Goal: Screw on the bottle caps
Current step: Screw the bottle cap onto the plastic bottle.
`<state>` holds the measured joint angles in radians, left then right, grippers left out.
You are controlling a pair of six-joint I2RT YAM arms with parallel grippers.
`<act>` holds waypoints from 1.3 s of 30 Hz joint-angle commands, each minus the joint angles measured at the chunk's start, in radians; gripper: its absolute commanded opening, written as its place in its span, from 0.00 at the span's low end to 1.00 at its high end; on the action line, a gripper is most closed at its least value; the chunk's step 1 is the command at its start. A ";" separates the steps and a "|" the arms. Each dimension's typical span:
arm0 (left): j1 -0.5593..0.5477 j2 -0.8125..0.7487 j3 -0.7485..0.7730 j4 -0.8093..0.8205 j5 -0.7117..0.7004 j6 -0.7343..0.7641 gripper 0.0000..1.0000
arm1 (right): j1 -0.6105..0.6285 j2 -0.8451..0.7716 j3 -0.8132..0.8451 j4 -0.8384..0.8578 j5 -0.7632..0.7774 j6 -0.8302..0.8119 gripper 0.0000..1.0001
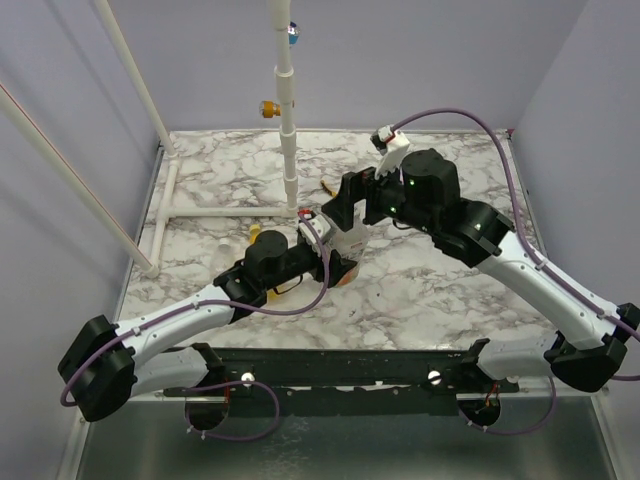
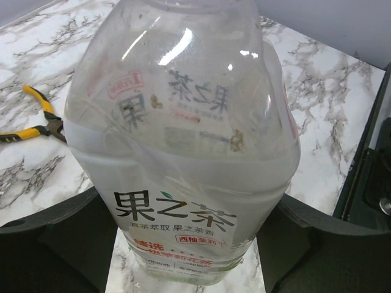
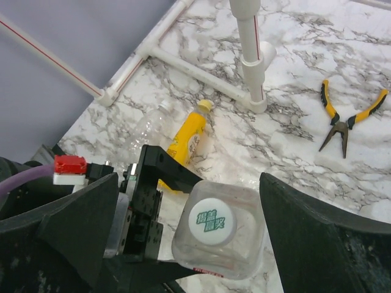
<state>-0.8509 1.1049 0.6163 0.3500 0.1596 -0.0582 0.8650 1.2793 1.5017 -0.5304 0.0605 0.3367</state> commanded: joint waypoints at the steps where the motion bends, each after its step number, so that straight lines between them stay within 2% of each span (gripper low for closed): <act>1: 0.002 -0.030 0.045 -0.020 0.087 -0.047 0.00 | 0.006 0.005 -0.049 0.144 -0.028 -0.058 1.00; 5: 0.004 -0.032 0.057 -0.045 0.101 -0.058 0.00 | -0.005 0.015 -0.058 0.168 -0.054 -0.066 0.93; 12: 0.013 -0.039 0.065 -0.057 0.119 -0.075 0.00 | -0.018 0.010 -0.087 0.184 -0.108 -0.064 0.75; 20: 0.024 -0.049 0.066 -0.071 0.129 -0.085 0.00 | -0.038 0.004 -0.104 0.183 -0.109 -0.064 0.71; 27: 0.045 -0.061 0.067 -0.078 0.146 -0.100 0.00 | -0.038 0.007 -0.110 0.180 -0.112 -0.053 0.57; 39: 0.062 -0.056 0.082 -0.088 0.164 -0.103 0.00 | -0.038 0.011 -0.103 0.161 -0.096 -0.052 0.57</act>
<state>-0.7994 1.0634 0.6632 0.2516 0.2859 -0.1535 0.8299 1.2884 1.4014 -0.3676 -0.0322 0.2871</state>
